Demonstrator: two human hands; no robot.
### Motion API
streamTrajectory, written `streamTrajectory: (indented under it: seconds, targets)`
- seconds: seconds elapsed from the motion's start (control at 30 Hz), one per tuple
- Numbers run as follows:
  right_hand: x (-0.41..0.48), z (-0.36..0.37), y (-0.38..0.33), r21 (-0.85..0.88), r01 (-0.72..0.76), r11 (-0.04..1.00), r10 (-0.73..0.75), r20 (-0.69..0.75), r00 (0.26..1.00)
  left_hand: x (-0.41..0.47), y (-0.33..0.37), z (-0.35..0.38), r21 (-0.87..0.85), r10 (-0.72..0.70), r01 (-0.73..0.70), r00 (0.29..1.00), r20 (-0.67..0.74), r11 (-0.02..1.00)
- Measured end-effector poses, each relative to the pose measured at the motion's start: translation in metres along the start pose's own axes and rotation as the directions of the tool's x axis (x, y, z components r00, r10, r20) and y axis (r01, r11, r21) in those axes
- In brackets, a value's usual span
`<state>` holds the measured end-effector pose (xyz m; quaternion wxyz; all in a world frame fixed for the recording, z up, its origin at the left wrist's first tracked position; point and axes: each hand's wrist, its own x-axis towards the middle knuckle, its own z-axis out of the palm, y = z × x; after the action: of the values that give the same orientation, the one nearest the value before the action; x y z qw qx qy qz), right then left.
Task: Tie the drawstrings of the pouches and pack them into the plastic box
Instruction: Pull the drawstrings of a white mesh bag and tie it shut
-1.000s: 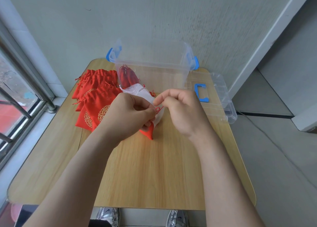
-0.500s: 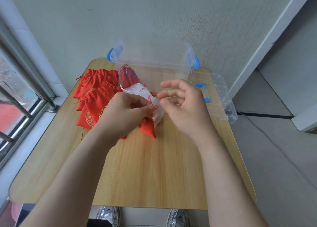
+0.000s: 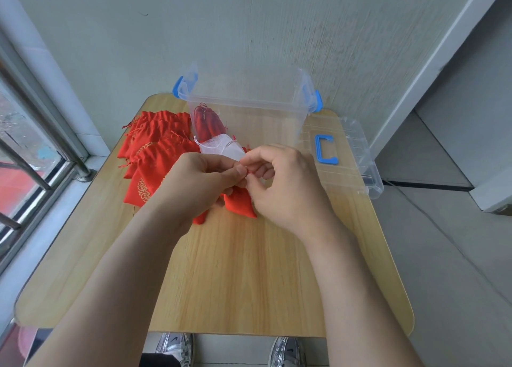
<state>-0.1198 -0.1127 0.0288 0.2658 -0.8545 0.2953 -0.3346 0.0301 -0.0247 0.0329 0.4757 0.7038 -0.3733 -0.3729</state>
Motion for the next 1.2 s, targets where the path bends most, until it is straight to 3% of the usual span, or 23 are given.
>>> streamTrajectory:
  seconds: [0.23, 0.4, 0.67, 0.93, 1.1, 1.2]
  targets:
    - [0.001, -0.006, -0.001, 0.028, -0.066, 0.997, 0.063, 0.088, 0.994, -0.002, 0.003, -0.003, 0.076, 0.017, -0.021, 0.998, 0.053, 0.997]
    - [-0.002, -0.004, -0.001, -0.055, -0.053, 0.997, 0.056, 0.052, 0.997, -0.006, 0.006, 0.001, 0.114, 0.033, -0.040, 0.997, 0.063, 0.993]
    - [-0.002, 0.002, -0.009, -0.077, -0.089, 0.993, 0.088, -0.015, 0.996, -0.005, 0.009, 0.017, 0.120, 0.061, -0.043, 0.987, -0.147, 0.992]
    - [-0.002, 0.006, -0.011, -0.199, -0.087, 0.976, 0.090, 0.008, 0.996, -0.004, 0.008, 0.017, 0.201, 0.173, -0.130, 0.961, -0.214, 0.971]
    - [-0.003, 0.005, -0.013, -0.129, -0.207, 0.970, 0.206, -0.024, 0.978, -0.007, 0.011, 0.019, 0.382, 0.364, -0.253, 0.897, -0.251, 0.889]
    - [-0.001, -0.001, -0.014, 0.041, -0.394, 0.918, 0.391, 0.074, 0.918, -0.005, 0.010, 0.018, 0.398, 0.436, -0.321, 0.867, -0.243, 0.859]
